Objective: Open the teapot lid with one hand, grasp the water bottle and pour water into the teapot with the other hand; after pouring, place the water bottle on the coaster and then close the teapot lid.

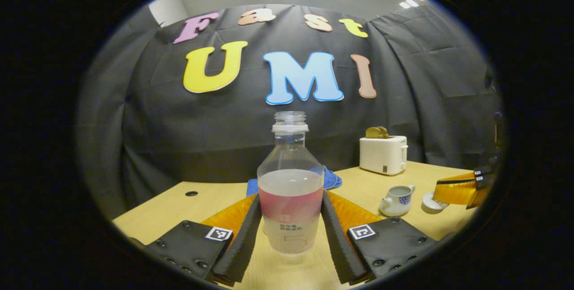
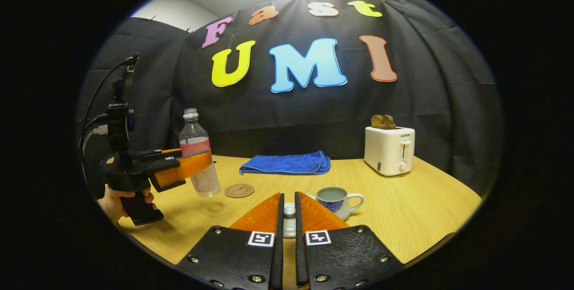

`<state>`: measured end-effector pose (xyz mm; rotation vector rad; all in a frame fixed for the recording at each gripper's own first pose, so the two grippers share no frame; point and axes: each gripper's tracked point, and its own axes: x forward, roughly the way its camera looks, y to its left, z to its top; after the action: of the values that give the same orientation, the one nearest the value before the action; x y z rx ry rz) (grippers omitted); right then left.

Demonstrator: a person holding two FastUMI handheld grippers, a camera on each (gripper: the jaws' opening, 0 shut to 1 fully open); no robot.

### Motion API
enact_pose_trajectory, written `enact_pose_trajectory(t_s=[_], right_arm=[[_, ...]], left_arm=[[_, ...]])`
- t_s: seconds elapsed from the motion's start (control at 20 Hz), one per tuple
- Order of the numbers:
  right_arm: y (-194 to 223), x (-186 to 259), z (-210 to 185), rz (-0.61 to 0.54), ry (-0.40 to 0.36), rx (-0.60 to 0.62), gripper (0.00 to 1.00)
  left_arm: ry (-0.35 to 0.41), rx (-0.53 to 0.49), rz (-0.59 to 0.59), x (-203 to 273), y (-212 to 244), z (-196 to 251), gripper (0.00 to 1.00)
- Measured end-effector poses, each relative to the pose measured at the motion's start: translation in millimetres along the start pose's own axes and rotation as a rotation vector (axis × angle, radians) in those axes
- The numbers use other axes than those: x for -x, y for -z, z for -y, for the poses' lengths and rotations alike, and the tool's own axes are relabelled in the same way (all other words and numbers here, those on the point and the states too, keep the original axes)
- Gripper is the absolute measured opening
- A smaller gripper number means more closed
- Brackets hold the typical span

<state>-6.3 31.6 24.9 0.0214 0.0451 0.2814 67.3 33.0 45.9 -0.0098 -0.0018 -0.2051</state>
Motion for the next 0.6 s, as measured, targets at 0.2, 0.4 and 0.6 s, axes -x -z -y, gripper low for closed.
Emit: enact_pose_trajectory(t_s=[0.2, 0.4, 0.6], right_arm=[[6, -13, 2, -0.010, -0.003, 0.010, 0.11], [13, -18, 4, -0.023, -0.005, -0.004, 0.11], [17, -21, 5, -0.033, -0.012, -0.010, 0.11]], left_arm=[[0.001, 0.070, 0.010, -11, 7, -12, 0.85], [-0.004, 0.048, 0.036, -44, 1, -12, 0.84], [0.002, 0.022, 0.016, -83, 16, -9, 0.84]])
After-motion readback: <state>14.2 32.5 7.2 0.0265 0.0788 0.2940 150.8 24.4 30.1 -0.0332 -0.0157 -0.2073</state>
